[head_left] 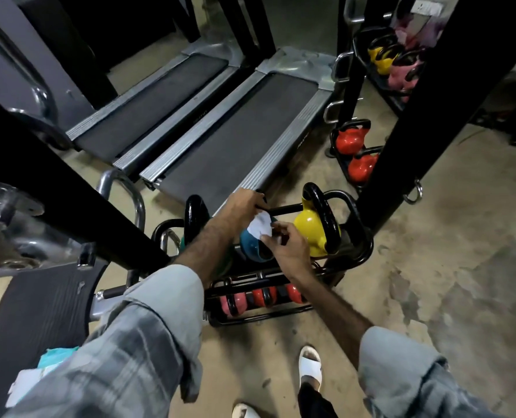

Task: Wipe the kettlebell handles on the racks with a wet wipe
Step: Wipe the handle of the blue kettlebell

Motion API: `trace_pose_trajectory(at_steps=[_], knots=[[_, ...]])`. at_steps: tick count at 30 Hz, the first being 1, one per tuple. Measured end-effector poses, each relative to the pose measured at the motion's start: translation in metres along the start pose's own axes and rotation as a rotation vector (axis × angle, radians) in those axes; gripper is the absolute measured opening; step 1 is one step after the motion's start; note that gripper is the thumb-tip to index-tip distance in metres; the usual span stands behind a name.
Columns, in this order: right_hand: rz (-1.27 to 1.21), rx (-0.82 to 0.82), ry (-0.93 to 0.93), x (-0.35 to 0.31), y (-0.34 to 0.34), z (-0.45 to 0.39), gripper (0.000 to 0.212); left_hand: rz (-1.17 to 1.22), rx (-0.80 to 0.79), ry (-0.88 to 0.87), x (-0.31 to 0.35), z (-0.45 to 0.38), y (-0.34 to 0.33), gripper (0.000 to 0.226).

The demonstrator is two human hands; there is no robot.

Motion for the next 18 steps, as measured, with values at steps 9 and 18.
trace_pose_trajectory(at_steps=[9, 18], knots=[[-0.174, 0.104, -0.118, 0.028, -0.010, 0.021, 0.033, 0.099, 0.047, 0.014, -0.007, -0.004, -0.003, 0.030], [-0.182, 0.169, -0.028, 0.026, -0.025, 0.042, 0.033, 0.211, 0.073, 0.044, -0.010, 0.000, -0.009, 0.025]])
Point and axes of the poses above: each hand's wrist, its own z-axis away from the middle knuckle, its own y-axis out of the back of the hand, x = y × z, the point moved 2 cm from there along -z, towards the middle knuckle
